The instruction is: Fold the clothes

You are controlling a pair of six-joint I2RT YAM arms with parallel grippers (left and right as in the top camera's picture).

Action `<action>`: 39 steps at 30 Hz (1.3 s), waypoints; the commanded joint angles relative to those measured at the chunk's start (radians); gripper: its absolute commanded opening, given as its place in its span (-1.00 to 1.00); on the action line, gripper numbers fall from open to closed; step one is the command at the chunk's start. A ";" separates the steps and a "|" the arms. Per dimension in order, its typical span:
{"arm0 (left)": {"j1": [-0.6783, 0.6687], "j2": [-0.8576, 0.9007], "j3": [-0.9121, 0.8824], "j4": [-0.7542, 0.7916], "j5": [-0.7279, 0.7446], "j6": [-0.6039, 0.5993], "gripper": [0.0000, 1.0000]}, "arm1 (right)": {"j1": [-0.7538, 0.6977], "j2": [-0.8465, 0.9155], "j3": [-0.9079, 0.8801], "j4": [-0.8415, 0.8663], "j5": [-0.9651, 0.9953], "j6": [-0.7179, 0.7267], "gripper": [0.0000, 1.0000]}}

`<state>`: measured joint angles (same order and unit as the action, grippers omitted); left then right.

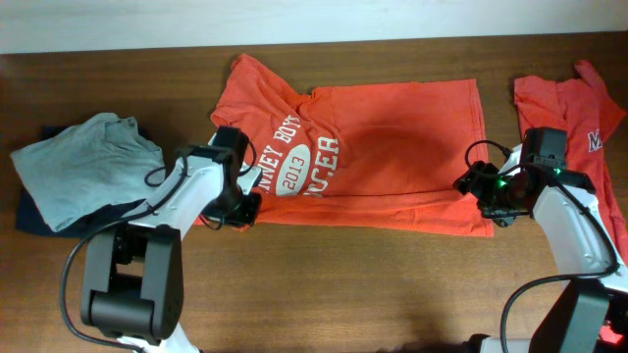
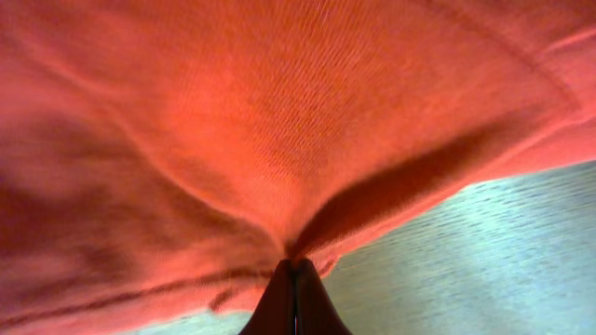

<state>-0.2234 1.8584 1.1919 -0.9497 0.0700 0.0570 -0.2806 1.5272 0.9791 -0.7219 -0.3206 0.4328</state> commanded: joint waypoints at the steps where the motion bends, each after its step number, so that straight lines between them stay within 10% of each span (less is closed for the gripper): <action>1: 0.001 0.011 0.153 -0.086 -0.007 0.008 -0.99 | 0.006 0.007 0.012 0.000 -0.008 -0.010 0.49; 28: -0.039 0.054 0.284 0.215 -0.003 0.110 -0.97 | 0.006 0.007 0.012 0.003 -0.005 -0.010 0.49; 39: -0.038 0.129 0.290 0.271 -0.016 0.117 -0.32 | 0.006 0.007 0.012 0.003 -0.005 -0.010 0.48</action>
<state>-0.2607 1.9804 1.4681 -0.6792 0.0692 0.1627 -0.2806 1.5272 0.9791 -0.7219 -0.3202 0.4328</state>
